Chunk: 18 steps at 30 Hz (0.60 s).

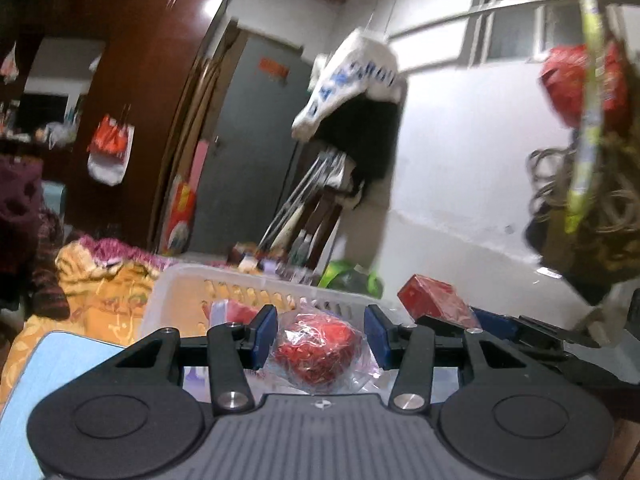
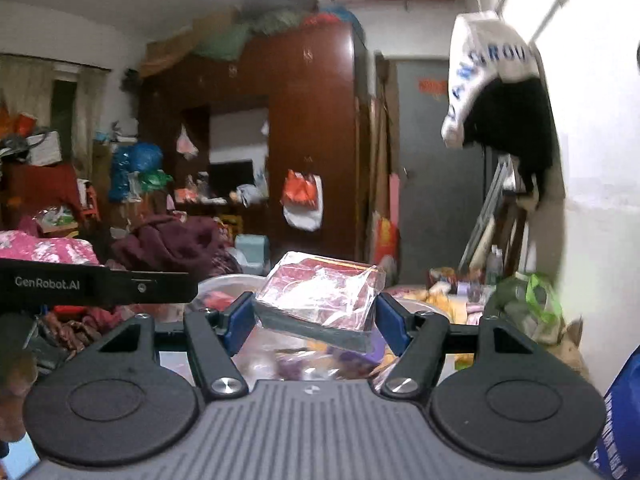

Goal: Organize objects
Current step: 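Carry both items over the basket and open both tools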

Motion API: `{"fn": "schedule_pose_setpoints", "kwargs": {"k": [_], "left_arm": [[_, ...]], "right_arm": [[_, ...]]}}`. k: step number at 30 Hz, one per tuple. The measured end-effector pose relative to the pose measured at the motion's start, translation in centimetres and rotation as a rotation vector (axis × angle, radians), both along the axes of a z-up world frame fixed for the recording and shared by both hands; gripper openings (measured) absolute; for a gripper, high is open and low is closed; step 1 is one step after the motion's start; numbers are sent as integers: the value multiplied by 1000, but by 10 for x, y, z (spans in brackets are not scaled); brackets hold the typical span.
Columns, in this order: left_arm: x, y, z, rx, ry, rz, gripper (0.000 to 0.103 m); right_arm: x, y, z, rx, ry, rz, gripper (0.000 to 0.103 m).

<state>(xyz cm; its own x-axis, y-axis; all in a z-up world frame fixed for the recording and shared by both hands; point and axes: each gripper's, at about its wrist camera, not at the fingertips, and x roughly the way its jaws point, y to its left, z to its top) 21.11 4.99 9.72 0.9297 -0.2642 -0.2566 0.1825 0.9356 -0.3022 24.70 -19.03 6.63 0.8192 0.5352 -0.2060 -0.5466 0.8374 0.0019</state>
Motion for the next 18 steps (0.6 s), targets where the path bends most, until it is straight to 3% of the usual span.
{"fn": "schedule_pose_setpoints", "kwargs": {"k": [2,3,4,5,7,10,14,18], "left_arm": [[28,-1,-8,-14,64,-30,55],[37,1,-13,-35,84,-36,61],[44,3,-17,-58,100,-35,77],[45,5,-20,-69,101,-27,87],[33,8,-21,-52,59,-19,88],[12,7,-18,2,-38,6,103],[-12,1,-10,112,-106,59,103],[-15,3,-7,160,-59,20,103]], "right_arm": [[20,6,-5,-19,30,16,78],[26,7,-8,-41,46,7,95],[25,5,-11,-51,45,-25,103],[24,3,-13,-51,24,-45,103],[17,-4,-12,-42,14,-26,103],[2,-13,-9,-22,9,-8,103],[-16,-16,-7,-5,4,-24,103],[-26,-16,-11,8,-30,-2,103]]}}
